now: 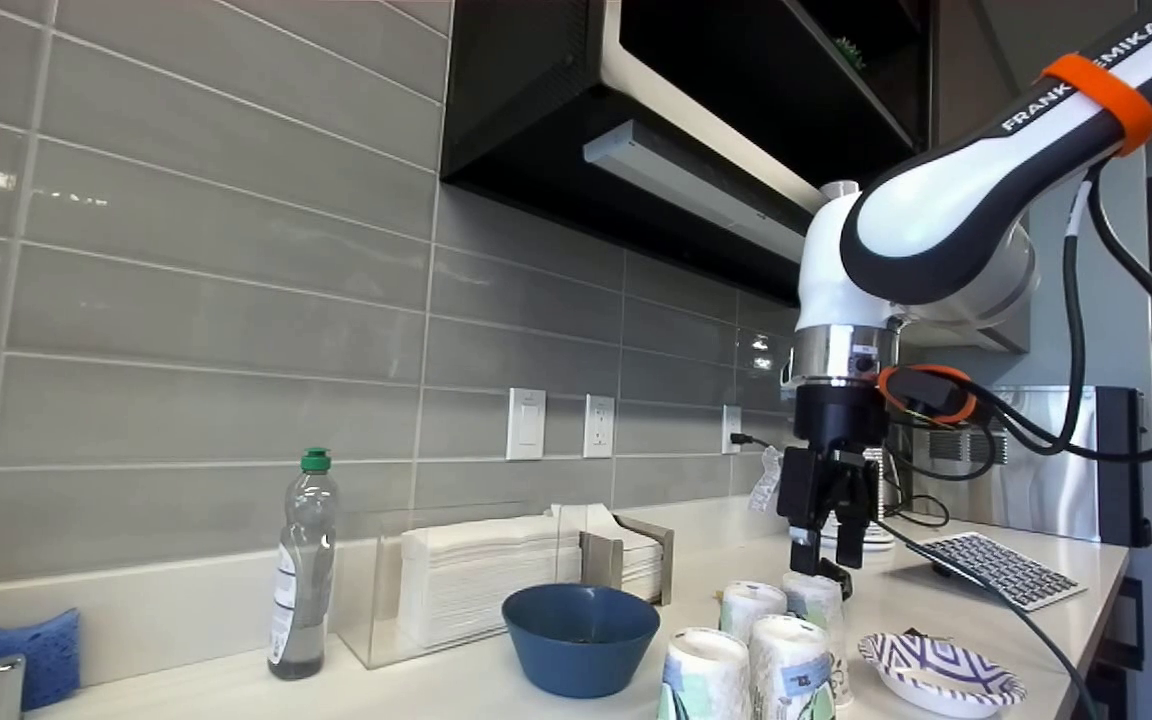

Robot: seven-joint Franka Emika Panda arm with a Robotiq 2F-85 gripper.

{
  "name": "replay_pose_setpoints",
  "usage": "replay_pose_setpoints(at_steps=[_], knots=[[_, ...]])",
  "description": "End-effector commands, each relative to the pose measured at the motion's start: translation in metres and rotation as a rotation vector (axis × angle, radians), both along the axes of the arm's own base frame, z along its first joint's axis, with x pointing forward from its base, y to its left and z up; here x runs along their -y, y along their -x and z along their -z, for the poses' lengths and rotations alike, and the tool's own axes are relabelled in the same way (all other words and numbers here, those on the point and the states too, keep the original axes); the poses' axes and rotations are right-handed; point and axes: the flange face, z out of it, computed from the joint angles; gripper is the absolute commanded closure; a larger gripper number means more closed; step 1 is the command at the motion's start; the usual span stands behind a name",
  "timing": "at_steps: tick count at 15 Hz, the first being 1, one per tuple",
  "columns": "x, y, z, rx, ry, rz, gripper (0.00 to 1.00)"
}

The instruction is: Stack the cups together

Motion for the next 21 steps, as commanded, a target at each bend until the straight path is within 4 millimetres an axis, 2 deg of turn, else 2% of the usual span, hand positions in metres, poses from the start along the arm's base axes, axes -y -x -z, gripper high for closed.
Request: replay_pose_setpoints(at_steps=[1, 14, 16, 17, 21], knots=[[0.004, -0.003, 0.007, -0.006, -0.023, 0.003, 0.00], [0.009, -0.018, 0.043, -0.055, -0.038, -0.014, 0.01], [0.009, -0.019, 0.045, -0.055, -0.040, -0.015, 0.25], [0.009, -0.020, 0.046, -0.056, -0.041, -0.014, 0.30], [0.010, -0.023, 0.048, -0.061, -0.048, -0.014, 0.60]])
